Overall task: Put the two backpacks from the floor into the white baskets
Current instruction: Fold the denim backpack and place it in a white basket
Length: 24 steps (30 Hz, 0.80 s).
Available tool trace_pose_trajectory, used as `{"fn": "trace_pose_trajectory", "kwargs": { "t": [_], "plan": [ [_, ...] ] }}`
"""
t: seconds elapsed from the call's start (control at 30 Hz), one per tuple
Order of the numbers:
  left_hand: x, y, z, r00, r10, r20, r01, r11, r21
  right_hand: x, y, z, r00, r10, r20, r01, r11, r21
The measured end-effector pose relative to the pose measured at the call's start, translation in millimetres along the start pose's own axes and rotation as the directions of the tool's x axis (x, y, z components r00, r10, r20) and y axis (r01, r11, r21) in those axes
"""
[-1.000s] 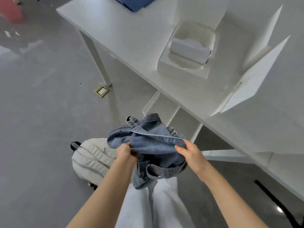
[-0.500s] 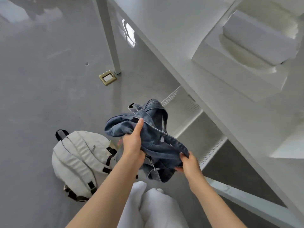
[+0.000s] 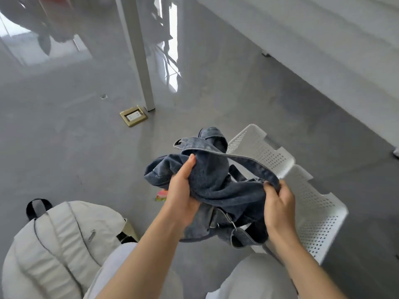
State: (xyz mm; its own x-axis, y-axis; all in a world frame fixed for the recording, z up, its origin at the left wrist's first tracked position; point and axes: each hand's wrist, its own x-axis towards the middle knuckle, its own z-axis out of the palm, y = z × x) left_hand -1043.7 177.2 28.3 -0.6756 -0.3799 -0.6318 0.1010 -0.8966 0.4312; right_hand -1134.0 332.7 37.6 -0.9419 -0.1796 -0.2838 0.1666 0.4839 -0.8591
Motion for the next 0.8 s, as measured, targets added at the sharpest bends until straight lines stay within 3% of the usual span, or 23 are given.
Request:
{"fn": "trace_pose_trajectory", "kwargs": {
  "t": [0.2, 0.37, 0.47, 0.53, 0.6, 0.63, 0.7, 0.8],
  "plan": [
    [43, -36, -1, 0.989, 0.115, 0.094, -0.123, 0.988, 0.09, 47, 47, 4, 0.999, -0.052, 0.006, 0.052, 0.987, -0.154],
    [48, -53, 8, 0.981, 0.134, 0.143, -0.153, 0.979, 0.133, 80, 60, -8, 0.972, 0.126, 0.198, -0.037, 0.915, -0.401],
    [43, -53, 8, 0.978, 0.153, 0.14, -0.177, 0.969, 0.175, 90, 20, -23, 0.934, 0.182, 0.307, 0.04, 0.8, -0.599],
    [39, -52, 6, 0.979, 0.148, 0.138, -0.176, 0.958, 0.228, 95, -22, -24, 0.954, -0.044, 0.296, 0.227, 0.751, -0.621],
    [38, -52, 4, 0.981, 0.145, 0.132, -0.18, 0.93, 0.32, 96, -56, -8, 0.865, -0.323, 0.384, 0.495, 0.679, -0.543],
    [38, -53, 4, 0.979, 0.156, 0.129, -0.194, 0.908, 0.373, 95, -67, 7, 0.79, -0.38, 0.481, 0.605, 0.61, -0.512],
    [36, -55, 1, 0.972, 0.186, 0.143, -0.231, 0.863, 0.448, 103, -68, 41, 0.686, -0.282, 0.671, 0.707, 0.476, -0.523],
    [30, -59, -7, 0.965, 0.207, 0.161, -0.262, 0.808, 0.529, 120, -56, 74, 0.653, 0.031, 0.756, 0.715, 0.304, -0.63]
  ]
}}
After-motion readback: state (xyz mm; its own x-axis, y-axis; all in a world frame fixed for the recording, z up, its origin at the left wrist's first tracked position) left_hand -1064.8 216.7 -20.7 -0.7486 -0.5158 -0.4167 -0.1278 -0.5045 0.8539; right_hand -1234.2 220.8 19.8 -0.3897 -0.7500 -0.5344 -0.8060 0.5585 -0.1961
